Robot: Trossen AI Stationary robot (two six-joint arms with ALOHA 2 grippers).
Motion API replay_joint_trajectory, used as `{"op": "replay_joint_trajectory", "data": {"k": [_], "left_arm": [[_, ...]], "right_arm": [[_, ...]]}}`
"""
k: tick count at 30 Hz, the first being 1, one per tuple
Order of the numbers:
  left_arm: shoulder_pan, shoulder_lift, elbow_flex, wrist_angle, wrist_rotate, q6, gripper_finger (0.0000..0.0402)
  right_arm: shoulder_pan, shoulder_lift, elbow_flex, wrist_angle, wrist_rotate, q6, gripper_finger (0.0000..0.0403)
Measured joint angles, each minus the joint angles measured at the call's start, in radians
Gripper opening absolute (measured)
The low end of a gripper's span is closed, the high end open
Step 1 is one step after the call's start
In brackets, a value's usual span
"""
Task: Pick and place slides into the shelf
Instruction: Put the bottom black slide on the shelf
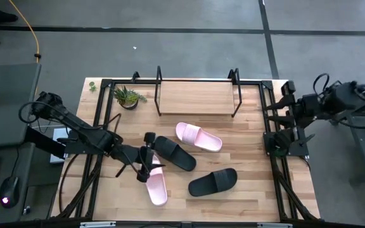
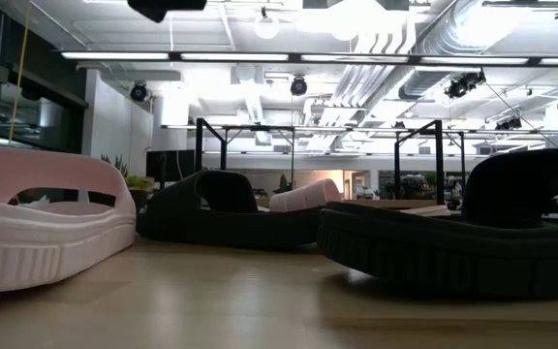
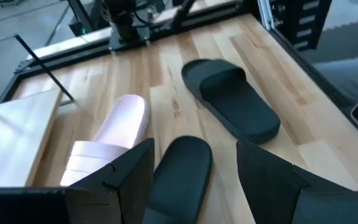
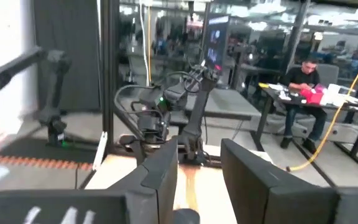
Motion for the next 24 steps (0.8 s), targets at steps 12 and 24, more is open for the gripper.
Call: {"op": "replay_joint_trajectory", "data": {"k": [12, 24], "left_arm": [[0.0, -0.022, 0.0, -0.045, -0.108, 0.0, 0.0211], [0.0, -0.022, 0.0, -0.097, -0.148, -0.026, 0.0211]], "right_arm": [[0.0, -0.235, -0.554, 0.258, 0.316, 0.346, 0.0115], [0.0, -0.225, -0.863, 0.287, 0.312, 0.899, 0.0115]]}}
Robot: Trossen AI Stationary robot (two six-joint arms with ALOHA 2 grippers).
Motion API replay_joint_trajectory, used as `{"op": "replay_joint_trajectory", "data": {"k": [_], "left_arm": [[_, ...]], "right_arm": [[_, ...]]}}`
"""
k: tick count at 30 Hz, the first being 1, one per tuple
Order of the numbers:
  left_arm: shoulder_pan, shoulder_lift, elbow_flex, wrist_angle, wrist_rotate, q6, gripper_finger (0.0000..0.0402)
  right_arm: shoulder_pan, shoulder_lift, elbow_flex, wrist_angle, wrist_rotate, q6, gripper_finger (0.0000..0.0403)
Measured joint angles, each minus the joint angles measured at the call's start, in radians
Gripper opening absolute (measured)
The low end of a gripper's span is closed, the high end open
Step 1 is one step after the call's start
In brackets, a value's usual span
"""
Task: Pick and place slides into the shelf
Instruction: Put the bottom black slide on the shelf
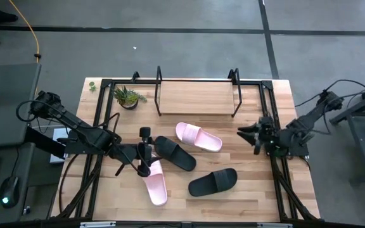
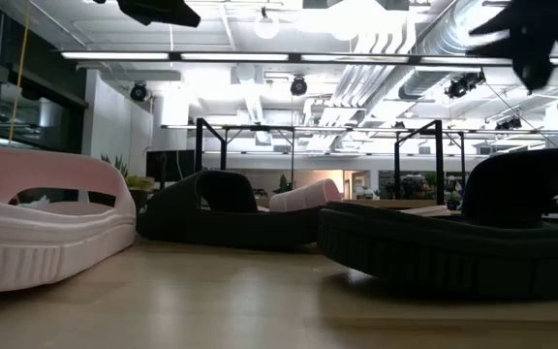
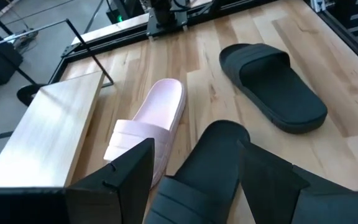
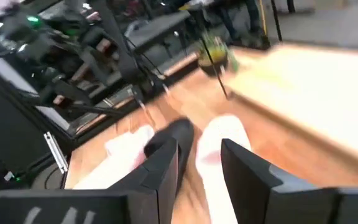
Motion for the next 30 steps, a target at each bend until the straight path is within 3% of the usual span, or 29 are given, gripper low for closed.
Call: {"op": "replay_joint_trajectory", "data": {"k": [10, 15, 24, 30], "left_arm": [[0.0, 0.001, 0.0, -0.024, -0.025, -0.004, 0.0211], [0.0, 0.001, 0.0, -0.032, -0.025, -0.015, 0.0211], [0.0, 0.001, 0.0, -0.039, -0.025, -0.036, 0.0211], [0.0, 0.001, 0.0, -0.039, -0.025, -0.053, 0.0211]], "right_arm": [[0.002, 0.041, -0.137, 0.059, -0.113, 0.381, 0.0115], [0.026, 0.104, -0.169, 0.146, -0.174, 0.446, 0.0115], [0.149, 0.26, -0.168, 0.341, -0.179, 0.477, 0.0115], [0.218, 0.419, -0.167, 0.357, -0.213, 0.644, 0.0115]]}}
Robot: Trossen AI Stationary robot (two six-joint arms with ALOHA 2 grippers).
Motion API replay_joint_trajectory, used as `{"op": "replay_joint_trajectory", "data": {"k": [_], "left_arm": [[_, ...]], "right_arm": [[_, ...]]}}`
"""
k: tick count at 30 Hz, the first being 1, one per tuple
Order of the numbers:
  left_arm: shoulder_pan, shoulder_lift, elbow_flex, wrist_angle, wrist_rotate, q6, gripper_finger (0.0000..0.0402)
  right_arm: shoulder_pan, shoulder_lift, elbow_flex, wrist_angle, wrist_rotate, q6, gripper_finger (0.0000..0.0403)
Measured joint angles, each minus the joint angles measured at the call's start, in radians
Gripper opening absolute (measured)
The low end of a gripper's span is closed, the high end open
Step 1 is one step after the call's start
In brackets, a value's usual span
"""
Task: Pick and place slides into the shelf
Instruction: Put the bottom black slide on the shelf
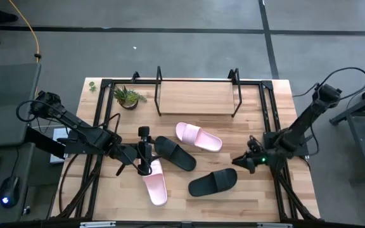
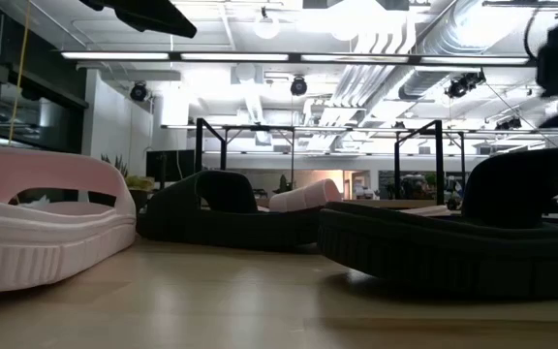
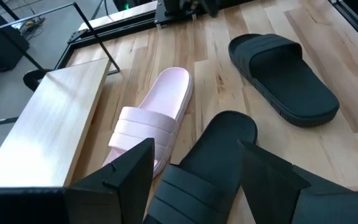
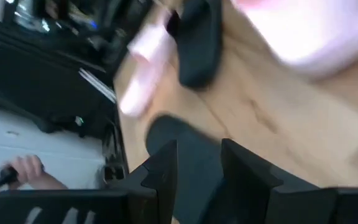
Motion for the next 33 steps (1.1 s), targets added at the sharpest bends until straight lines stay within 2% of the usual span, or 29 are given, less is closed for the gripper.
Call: {"op": "replay_joint_trajectory", "data": {"k": [6, 16, 23, 30, 33], "left_arm": [[0.0, 0.0, 0.0, 0.0, 0.0, 0.0, 0.0211], [0.0, 0.0, 0.0, 0.0, 0.0, 0.0, 0.0211], [0.0, 0.0, 0.0, 0.0, 0.0, -0.001, 0.0211], [0.0, 0.0, 0.0, 0.001, 0.0, 0.0, 0.0211], [0.0, 0.0, 0.0, 0.001, 0.0, -0.001, 0.0211]], "right_arm": [[0.06, 0.192, 0.0, 0.141, -0.019, 0.134, 0.0115], [0.08, 0.478, 0.001, 0.435, -0.024, 0.155, 0.0115], [0.067, 0.589, 0.059, 0.45, -0.069, 0.183, 0.0115], [0.038, 0.617, 0.131, 0.428, -0.093, 0.092, 0.0115], [0.016, 0.617, 0.154, 0.374, -0.141, 0.079, 0.0115]]}}
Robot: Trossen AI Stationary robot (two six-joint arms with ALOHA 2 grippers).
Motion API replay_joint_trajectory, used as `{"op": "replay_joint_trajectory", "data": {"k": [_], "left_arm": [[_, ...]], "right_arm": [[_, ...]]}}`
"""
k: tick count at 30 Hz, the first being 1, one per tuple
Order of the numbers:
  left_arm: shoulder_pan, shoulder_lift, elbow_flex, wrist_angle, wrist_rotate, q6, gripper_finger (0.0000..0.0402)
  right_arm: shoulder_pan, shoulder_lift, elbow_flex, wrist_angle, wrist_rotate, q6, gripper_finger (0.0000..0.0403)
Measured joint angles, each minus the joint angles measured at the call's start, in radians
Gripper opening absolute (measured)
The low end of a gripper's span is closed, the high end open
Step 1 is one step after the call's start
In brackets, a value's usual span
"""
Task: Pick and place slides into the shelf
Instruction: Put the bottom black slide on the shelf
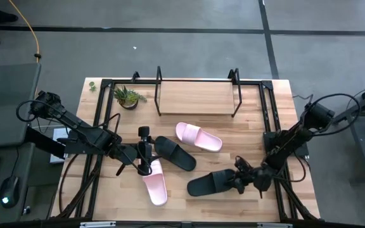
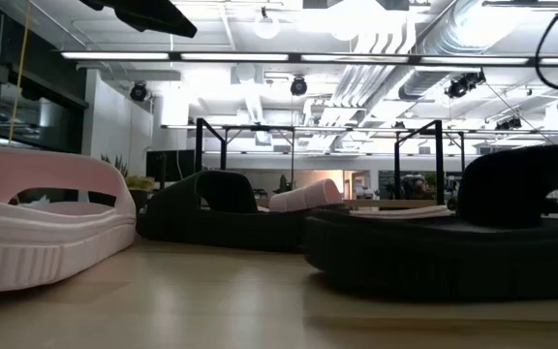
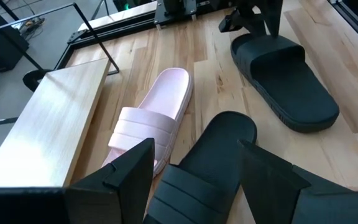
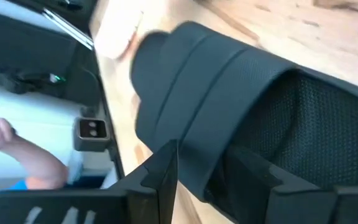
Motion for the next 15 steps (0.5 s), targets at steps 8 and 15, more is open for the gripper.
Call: {"op": "replay_joint_trajectory", "data": {"k": [8, 15], "left_arm": [[0.0, 0.0, 0.0, 0.0, 0.0, 0.0, 0.0211], [0.0, 0.0, 0.0, 0.0, 0.0, 0.0, 0.0211]], "right_arm": [[-0.049, 0.0, 0.019, -0.048, -0.034, -0.007, 0.0115], [-0.067, -0.001, 0.019, -0.051, -0.058, -0.052, 0.0105]]}}
